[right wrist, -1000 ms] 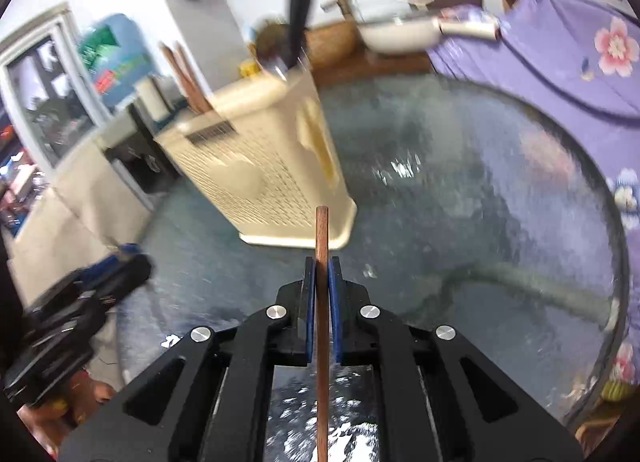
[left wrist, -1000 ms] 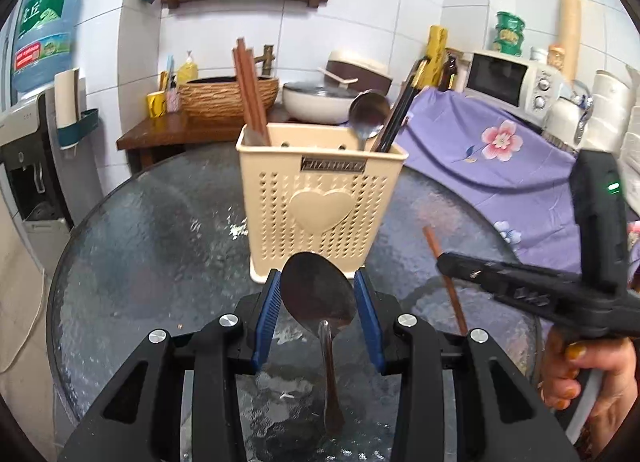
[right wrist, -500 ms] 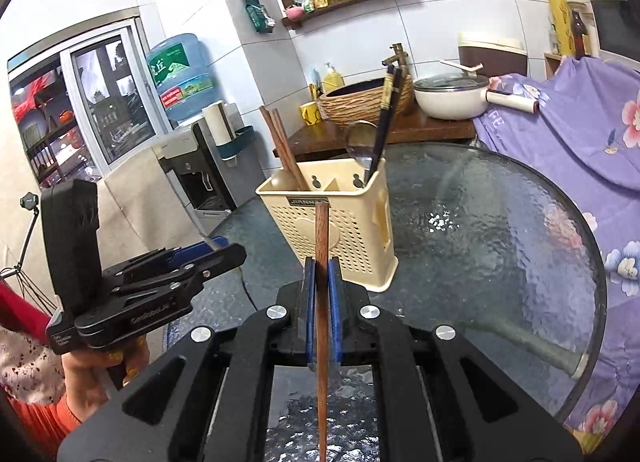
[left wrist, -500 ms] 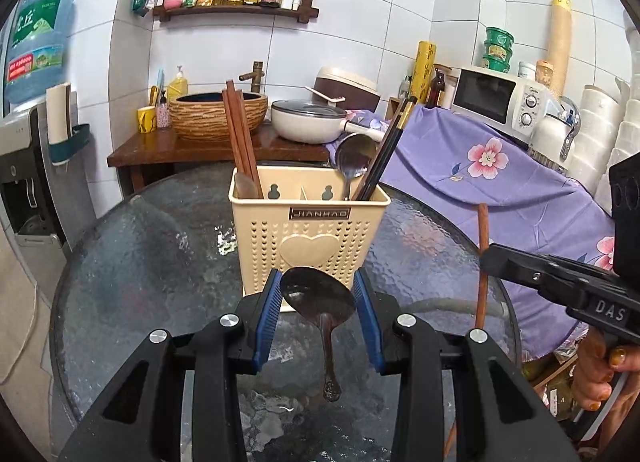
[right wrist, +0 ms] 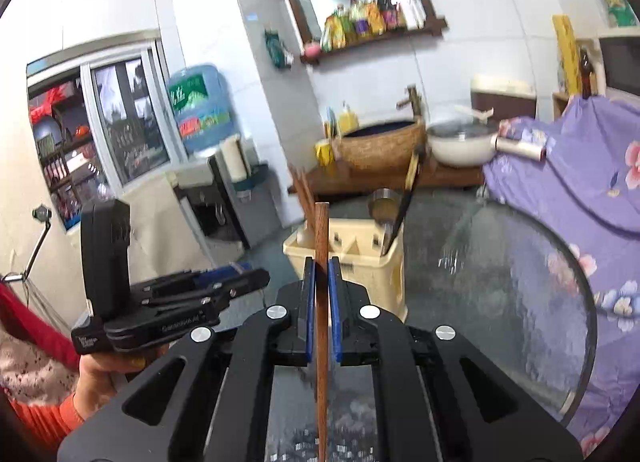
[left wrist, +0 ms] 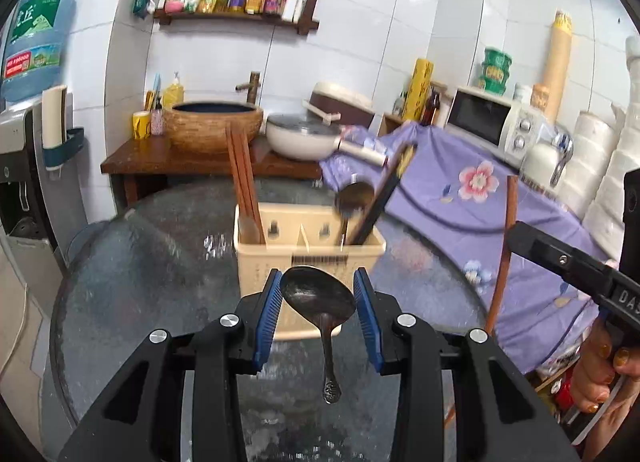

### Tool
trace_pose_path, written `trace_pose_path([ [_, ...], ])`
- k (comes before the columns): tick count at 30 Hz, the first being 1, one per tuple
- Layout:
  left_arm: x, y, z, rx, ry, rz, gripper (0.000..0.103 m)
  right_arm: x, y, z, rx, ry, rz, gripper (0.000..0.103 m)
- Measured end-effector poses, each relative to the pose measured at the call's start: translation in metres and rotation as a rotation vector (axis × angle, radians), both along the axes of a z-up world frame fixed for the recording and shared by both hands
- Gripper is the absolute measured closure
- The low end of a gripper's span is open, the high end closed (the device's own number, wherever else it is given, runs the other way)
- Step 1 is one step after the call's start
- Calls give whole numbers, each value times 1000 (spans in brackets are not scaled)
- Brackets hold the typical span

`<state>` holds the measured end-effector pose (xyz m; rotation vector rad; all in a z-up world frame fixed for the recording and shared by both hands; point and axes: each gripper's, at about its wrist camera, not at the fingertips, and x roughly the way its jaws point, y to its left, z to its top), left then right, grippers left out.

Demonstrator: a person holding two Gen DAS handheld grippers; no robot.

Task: Organize utensils
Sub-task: 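Lift the spoon and chopstick and carry both over the holder, then lower the spoon and chopstick into the holder and open both tools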

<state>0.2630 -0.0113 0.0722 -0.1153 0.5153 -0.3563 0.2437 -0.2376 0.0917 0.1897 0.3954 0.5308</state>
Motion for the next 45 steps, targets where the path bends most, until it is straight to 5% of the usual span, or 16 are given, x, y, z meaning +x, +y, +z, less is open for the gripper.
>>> trace_pose_path([
  [8,26,8,85,-14,-174,58,67,29,12,76,30,-185,-119,96],
  [15,74,-3,107,38,-185,114,67,78,38,122,-6,-342,-277,96],
  [30,100,-12,15,139,-62,82,67,127,61,5,-58,-180,-266,96],
  [39,104,-11,-18,157,-9,59,66,124,59,-9,-88,-149,-209,96],
  [45,91,-5,-17,121,-52,55,43,118,59,-7,-131,-172,-188,94],
])
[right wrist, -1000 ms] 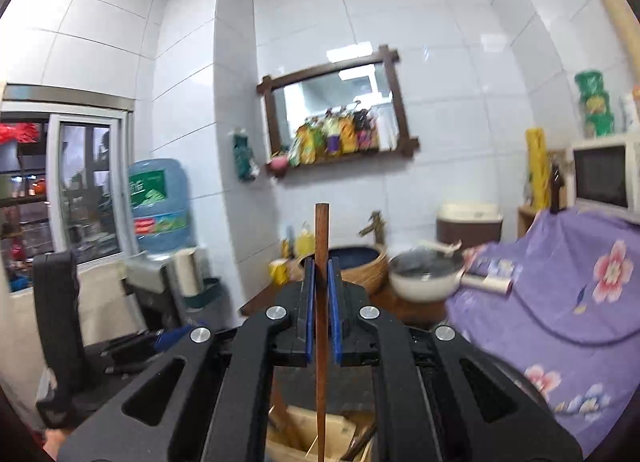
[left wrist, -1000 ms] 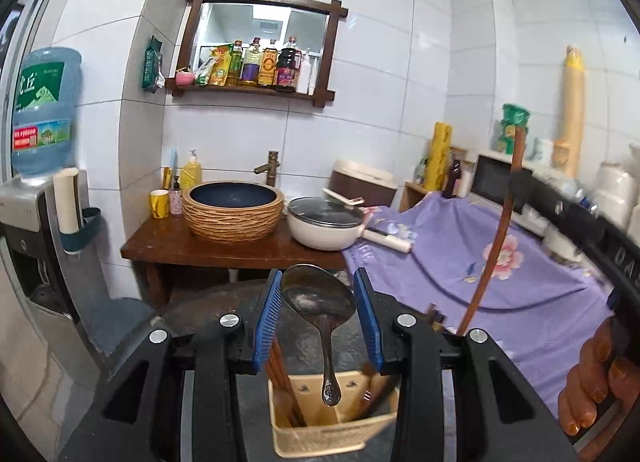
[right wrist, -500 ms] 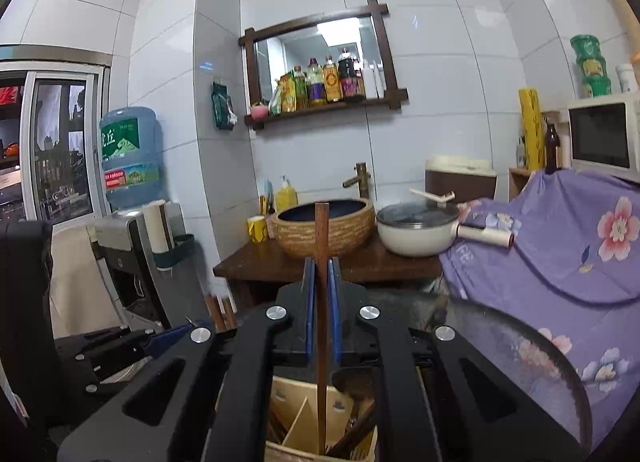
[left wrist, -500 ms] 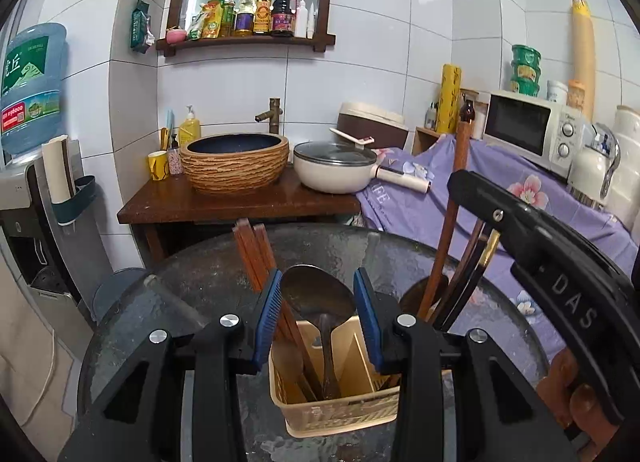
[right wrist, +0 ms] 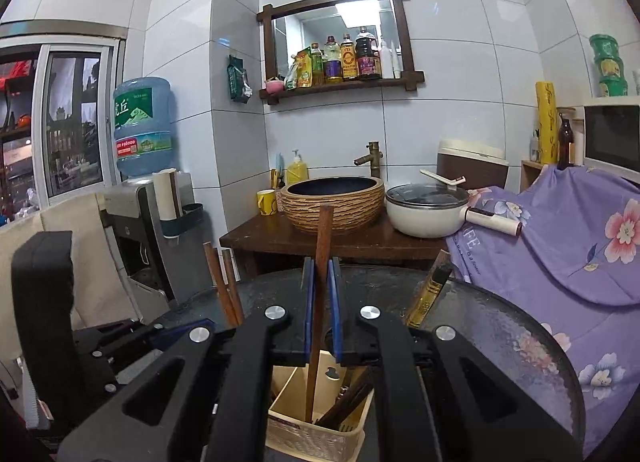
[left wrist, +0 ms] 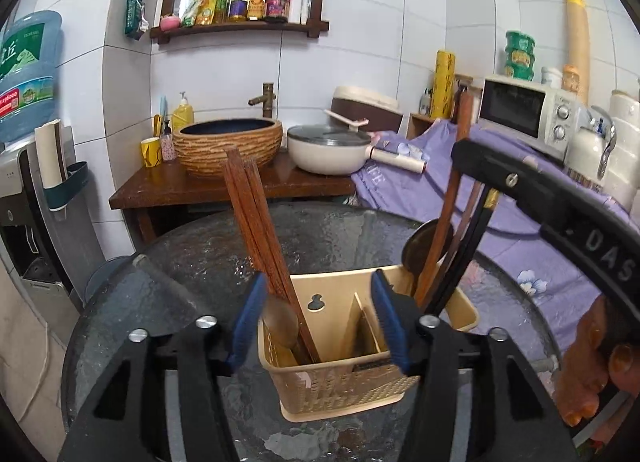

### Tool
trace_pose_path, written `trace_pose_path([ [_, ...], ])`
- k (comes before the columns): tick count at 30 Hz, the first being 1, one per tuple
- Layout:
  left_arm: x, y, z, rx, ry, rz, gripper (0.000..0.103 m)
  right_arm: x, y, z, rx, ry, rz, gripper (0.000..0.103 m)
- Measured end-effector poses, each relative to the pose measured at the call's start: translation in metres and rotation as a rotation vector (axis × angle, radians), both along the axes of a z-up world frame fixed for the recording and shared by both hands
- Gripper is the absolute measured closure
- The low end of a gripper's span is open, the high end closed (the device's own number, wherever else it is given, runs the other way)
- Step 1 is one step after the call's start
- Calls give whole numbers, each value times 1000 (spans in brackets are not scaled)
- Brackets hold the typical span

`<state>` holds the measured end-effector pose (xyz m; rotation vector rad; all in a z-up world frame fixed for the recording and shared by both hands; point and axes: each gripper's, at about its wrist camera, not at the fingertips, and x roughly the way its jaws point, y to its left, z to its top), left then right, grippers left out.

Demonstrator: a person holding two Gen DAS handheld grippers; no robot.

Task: Organize utensils

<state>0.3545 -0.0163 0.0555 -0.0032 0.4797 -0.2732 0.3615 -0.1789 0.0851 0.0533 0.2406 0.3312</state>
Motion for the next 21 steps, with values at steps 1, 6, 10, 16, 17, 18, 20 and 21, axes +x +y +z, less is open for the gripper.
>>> trace_pose_path([
  [1,-5,2,2,-11,-10,1,39,-2,0,1,-6,-3,1,89],
  [6,-39,18,9,-35,-86,30,19,-31,-17,14,-12,-71,-22,55],
  [10,-82,33,12,-39,-162,44,6,-71,-28,16,-35,-87,-14,36],
  [16,-161,46,8,-24,-221,87,6,-157,-31,-14,-83,-103,17,18],
  [17,-173,48,6,-22,-219,101,6,-170,-33,-20,-68,-97,21,17],
  [18,-181,49,3,-21,-215,111,6,-186,-36,-30,-51,-79,33,14],
  [20,-201,50,-2,-33,-190,124,6,-203,-38,-42,-33,-56,40,12],
  [21,-209,51,-4,-42,-184,122,6,-216,-39,-49,-22,-45,41,11],
])
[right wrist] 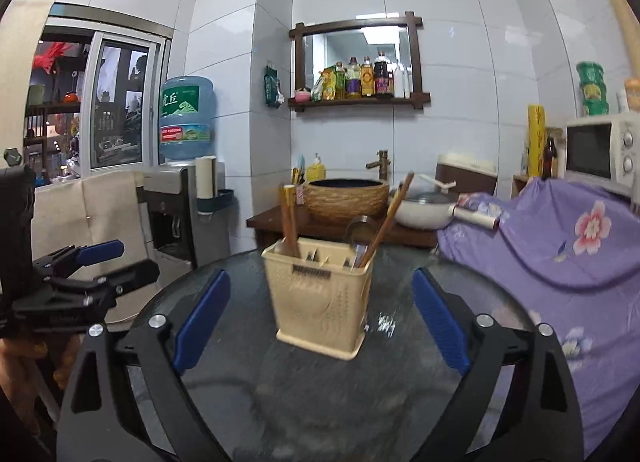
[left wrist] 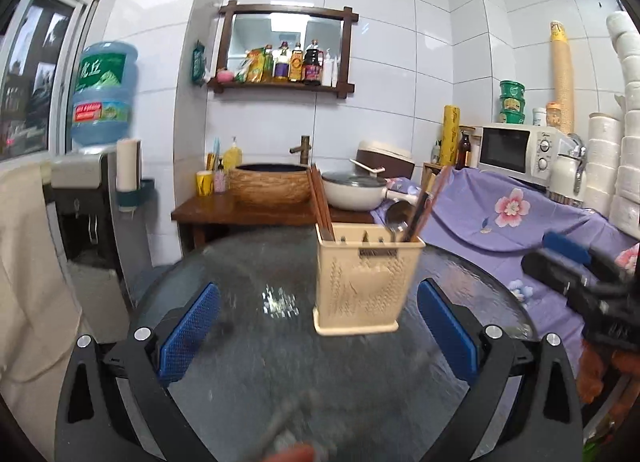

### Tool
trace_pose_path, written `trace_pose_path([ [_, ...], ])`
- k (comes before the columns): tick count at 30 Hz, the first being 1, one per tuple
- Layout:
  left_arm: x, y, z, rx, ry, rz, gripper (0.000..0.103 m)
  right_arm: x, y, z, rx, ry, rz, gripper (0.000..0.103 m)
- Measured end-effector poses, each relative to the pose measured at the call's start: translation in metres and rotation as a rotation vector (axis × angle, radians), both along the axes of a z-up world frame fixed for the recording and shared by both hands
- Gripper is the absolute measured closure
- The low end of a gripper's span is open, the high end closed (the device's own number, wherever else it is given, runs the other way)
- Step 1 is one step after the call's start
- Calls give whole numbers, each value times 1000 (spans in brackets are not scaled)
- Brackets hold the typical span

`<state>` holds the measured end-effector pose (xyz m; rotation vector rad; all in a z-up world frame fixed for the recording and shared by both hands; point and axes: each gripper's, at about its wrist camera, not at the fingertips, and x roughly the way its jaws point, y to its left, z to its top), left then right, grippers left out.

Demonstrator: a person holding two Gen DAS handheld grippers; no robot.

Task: Organize utensils

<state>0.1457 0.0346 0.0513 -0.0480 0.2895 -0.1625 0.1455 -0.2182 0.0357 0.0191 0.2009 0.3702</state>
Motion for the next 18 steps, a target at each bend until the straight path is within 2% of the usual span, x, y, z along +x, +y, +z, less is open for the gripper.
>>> trace_pose_path([
  [6,-43,2,-14,-54,41,14,6,-58,-1,-22,-10,-10,-21,6],
  [10,-66,1,-21,-28,53,31,6,-88,-9,-29,6,-3,-18,6],
  [15,-93,-4,-24,33,40,42,6,-117,-17,-43,-37,-3,-57,6],
  [18,-103,-5,-26,38,46,35,6,-129,-22,-50,-33,14,-57,6],
])
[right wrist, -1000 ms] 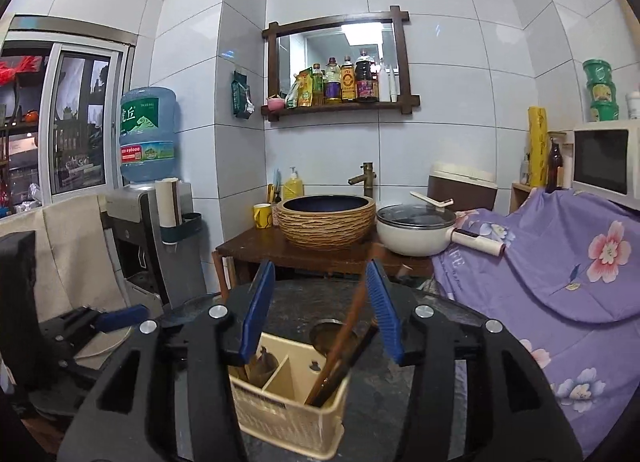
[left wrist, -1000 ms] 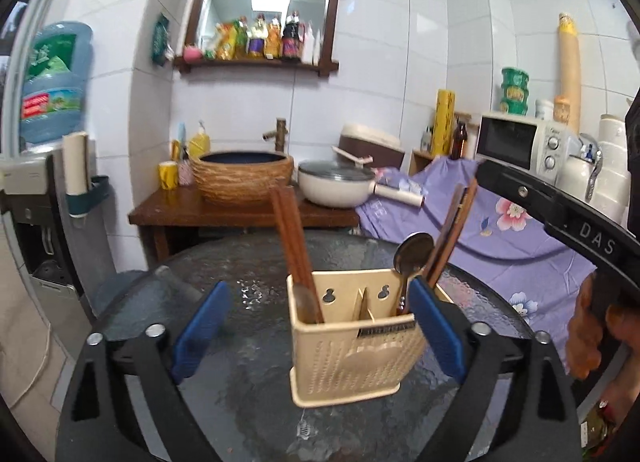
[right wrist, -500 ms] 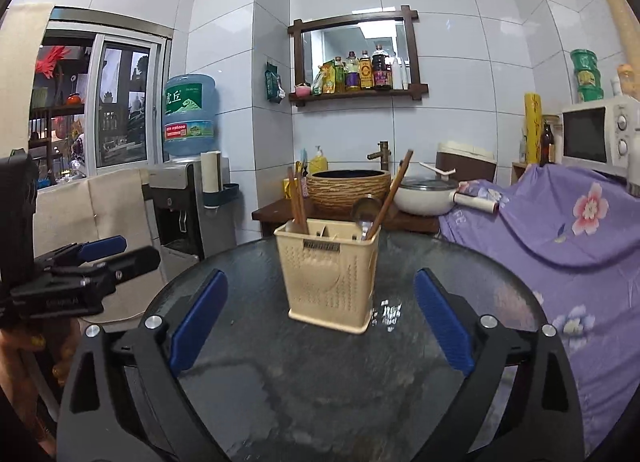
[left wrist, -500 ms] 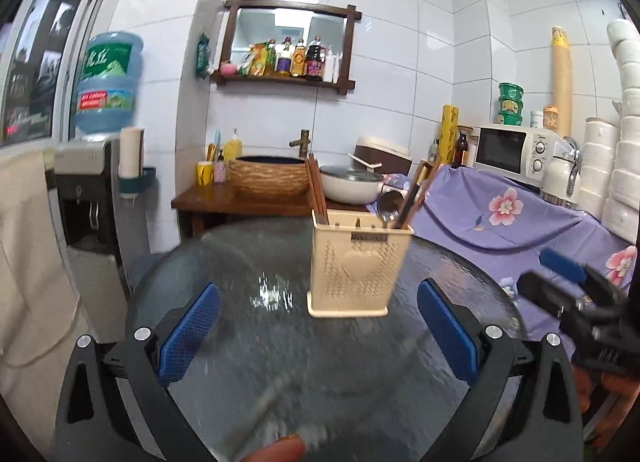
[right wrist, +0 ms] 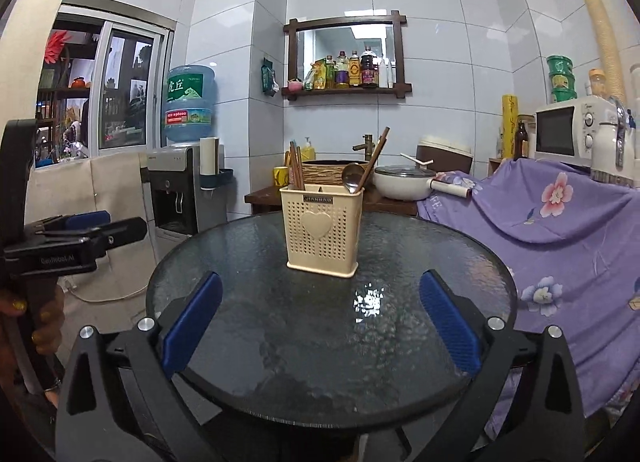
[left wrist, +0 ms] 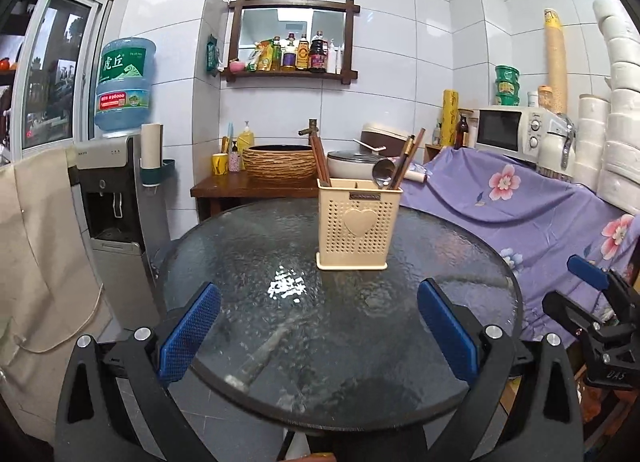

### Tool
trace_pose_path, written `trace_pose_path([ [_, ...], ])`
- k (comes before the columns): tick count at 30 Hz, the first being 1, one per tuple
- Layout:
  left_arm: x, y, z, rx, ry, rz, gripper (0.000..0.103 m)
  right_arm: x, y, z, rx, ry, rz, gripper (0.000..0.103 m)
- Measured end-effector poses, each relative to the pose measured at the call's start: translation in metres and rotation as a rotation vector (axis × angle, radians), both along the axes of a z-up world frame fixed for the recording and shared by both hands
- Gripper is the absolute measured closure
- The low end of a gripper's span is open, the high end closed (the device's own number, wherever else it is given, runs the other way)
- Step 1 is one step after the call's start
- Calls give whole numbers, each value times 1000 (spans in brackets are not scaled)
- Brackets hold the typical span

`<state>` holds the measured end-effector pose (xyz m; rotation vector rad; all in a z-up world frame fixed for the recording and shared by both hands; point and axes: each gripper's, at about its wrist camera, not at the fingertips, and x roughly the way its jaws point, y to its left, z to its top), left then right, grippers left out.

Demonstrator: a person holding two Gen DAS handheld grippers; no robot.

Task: Organize utensils

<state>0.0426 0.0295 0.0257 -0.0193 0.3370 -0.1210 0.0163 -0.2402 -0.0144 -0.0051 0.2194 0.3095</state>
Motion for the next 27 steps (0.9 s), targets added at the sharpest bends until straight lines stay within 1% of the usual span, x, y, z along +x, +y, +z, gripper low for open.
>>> trace_pose_path([
  [6,-8,-2,-2,1,10,-6,6,-11,-5,-6,-10,16,-15,6],
  [9,-9,-3,-3,13,15,-9,6,-14,-6,-4,-11,6,-19,6],
  [11,-9,-3,-3,7,20,-7,6,-15,-6,-2,-13,-3,-20,6],
  [14,-10,-4,-4,-5,23,-14,6,-16,-4,1,-22,-10,-22,6],
  [19,-11,-8,-4,25,17,-3,6,-16,0,3,-36,-11,-16,6],
  [27,-10,-7,-5,19,20,1,6,-12,3,5,-42,-2,-18,6],
])
